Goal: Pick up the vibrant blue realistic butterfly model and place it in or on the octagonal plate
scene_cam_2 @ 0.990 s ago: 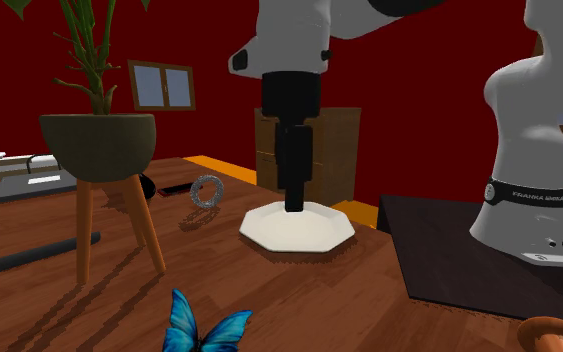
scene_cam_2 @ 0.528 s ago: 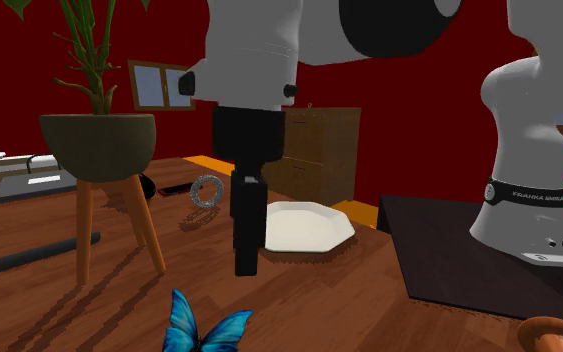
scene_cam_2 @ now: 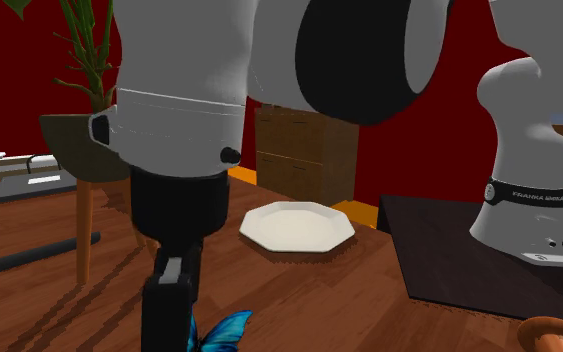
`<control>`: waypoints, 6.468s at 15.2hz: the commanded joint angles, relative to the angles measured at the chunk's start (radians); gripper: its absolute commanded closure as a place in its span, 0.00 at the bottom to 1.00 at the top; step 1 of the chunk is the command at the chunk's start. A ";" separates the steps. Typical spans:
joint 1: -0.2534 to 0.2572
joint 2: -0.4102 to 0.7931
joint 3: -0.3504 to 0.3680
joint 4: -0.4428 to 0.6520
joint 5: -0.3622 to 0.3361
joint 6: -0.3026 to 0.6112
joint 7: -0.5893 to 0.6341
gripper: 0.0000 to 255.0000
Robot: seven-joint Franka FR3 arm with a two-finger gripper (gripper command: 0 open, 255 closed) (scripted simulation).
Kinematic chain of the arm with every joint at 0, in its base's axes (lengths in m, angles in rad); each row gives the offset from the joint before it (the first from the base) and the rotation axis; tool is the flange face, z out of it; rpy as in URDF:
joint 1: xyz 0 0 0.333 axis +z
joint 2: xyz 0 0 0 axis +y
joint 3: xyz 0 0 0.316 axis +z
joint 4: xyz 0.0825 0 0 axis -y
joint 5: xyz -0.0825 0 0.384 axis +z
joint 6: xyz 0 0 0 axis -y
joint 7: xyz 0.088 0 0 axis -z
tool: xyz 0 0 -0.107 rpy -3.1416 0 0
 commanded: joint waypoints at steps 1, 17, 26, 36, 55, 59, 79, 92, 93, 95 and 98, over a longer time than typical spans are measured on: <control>0.011 0.030 -0.009 0.021 -0.014 0.012 0.008 0.00; 0.024 0.093 -0.029 0.044 -0.034 0.050 0.020 1.00; -0.012 0.069 -0.001 -0.002 -0.049 0.057 -0.091 0.00; -0.178 0.049 0.097 -0.135 -0.145 0.084 -0.593 0.00; -0.168 0.067 0.084 -0.141 -0.161 0.109 -0.578 1.00; -0.181 0.046 0.100 -0.132 -0.143 0.079 -0.596 1.00; -0.319 0.077 0.153 -0.167 -0.133 0.179 -0.846 0.00; -0.318 0.077 0.153 -0.167 -0.133 0.178 -0.846 1.00; -0.319 0.077 0.153 -0.167 -0.133 0.178 -0.846 1.00; -0.329 0.055 0.167 -0.174 -0.120 0.163 -0.855 1.00; -0.346 0.023 0.188 -0.182 -0.100 0.138 -0.868 1.00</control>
